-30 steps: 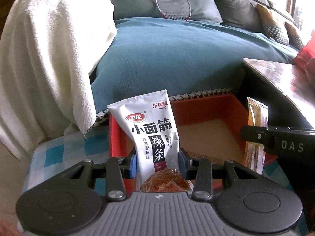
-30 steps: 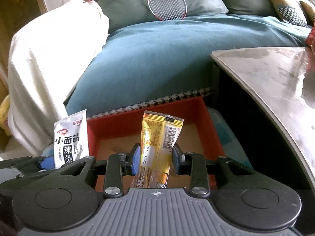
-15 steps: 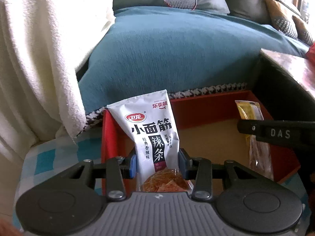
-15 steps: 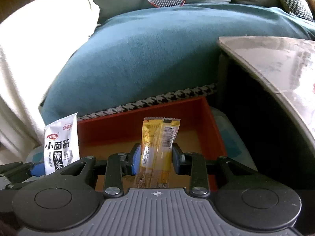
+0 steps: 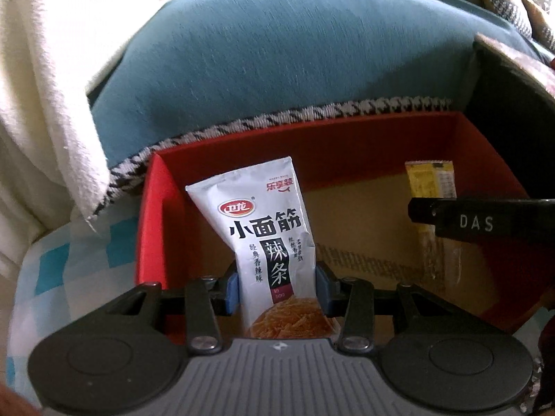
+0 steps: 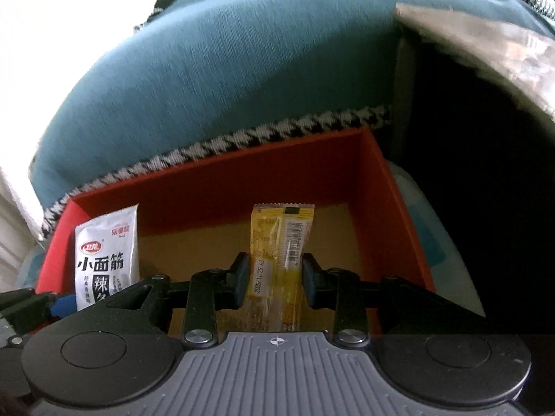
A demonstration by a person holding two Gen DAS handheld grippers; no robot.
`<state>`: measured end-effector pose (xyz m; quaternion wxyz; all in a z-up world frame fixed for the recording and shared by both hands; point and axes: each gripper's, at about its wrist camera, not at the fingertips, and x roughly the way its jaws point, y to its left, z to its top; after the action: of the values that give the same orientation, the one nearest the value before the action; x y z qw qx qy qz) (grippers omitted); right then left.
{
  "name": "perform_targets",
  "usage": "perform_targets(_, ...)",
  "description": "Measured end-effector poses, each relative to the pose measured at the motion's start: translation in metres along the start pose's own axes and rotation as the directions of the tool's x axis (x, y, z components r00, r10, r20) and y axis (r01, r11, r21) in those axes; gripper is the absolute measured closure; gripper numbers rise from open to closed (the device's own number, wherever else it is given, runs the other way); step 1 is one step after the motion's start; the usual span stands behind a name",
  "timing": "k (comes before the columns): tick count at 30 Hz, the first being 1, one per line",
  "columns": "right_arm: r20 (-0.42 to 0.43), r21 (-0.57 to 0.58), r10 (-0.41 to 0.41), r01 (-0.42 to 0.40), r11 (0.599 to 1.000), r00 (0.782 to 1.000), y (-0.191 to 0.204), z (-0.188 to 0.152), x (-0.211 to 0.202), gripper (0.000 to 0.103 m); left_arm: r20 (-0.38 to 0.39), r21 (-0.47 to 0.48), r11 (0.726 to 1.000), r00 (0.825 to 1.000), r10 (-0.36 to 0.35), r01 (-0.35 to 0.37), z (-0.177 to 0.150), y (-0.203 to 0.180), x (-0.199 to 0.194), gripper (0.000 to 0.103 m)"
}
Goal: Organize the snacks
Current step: 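Carry both packets over the red tray and lower them inside, then open both grippers to release the packets into the red tray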
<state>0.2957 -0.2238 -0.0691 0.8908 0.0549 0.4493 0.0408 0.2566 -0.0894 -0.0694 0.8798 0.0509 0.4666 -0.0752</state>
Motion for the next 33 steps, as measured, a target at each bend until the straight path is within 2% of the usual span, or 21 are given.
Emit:
perform_targets(6, -0.032, -0.003, -0.016, 0.016, 1.0, 0.999, -0.002, -0.002, 0.008, 0.057, -0.046, -0.017, 1.0, 0.999, -0.018, 0.017, 0.002, -0.001, 0.011, 0.06)
perform_targets(8, -0.038, -0.011, -0.024, 0.024, 1.0, 0.999, -0.001, -0.001, 0.009, 0.054, -0.053, -0.016, 1.0, 0.998, -0.016, 0.016, 0.003, 0.001, 0.012, 0.052)
perform_targets(10, -0.04, -0.017, -0.03, 0.03, 0.999, 0.999, 0.0, -0.001, 0.009, 0.053, -0.09, -0.024, 0.999, 0.996, -0.026, 0.024, 0.005, 0.001, 0.013, 0.049)
perform_targets(14, -0.05, -0.03, -0.024, 0.022, 0.999, 0.998, 0.003, -0.002, 0.009, 0.044, -0.1, -0.005, 1.0, 0.995, -0.026, 0.026, 0.007, -0.001, 0.014, 0.043)
perform_targets(18, -0.035, -0.055, -0.035, 0.033, 0.998, 0.999, 0.008, -0.001, 0.002, 0.041, -0.092, 0.019, 1.0, 0.996, -0.013, 0.014, 0.011, -0.006, 0.009, 0.04)
perform_targets(21, -0.013, -0.067, -0.035, 0.034, 0.997, 0.999, 0.015, 0.002, -0.009, 0.031, -0.072, 0.029, 1.0, 0.997, 0.013, -0.011, 0.015, -0.008, 0.002, 0.027)
perform_targets(22, -0.006, -0.07, -0.039, 0.039, 0.997, 0.999, 0.017, 0.002, -0.013, 0.025, -0.06, 0.031, 0.999, 0.998, 0.015, -0.013, 0.016, -0.008, 0.0, 0.026)
perform_targets(25, 0.029, -0.086, -0.061, 0.064, 0.994, 0.998, 0.02, 0.006, -0.025, 0.024, -0.04, 0.034, 0.999, 0.999, 0.013, -0.011, 0.02, -0.007, -0.008, 0.026)
perform_targets(33, 0.063, -0.077, -0.048, 0.052, 0.996, 0.997, 0.024, 0.011, -0.054, 0.024, -0.01, 0.011, 1.0, 1.0, -0.007, 0.007, 0.021, 0.0, -0.035, 0.026)
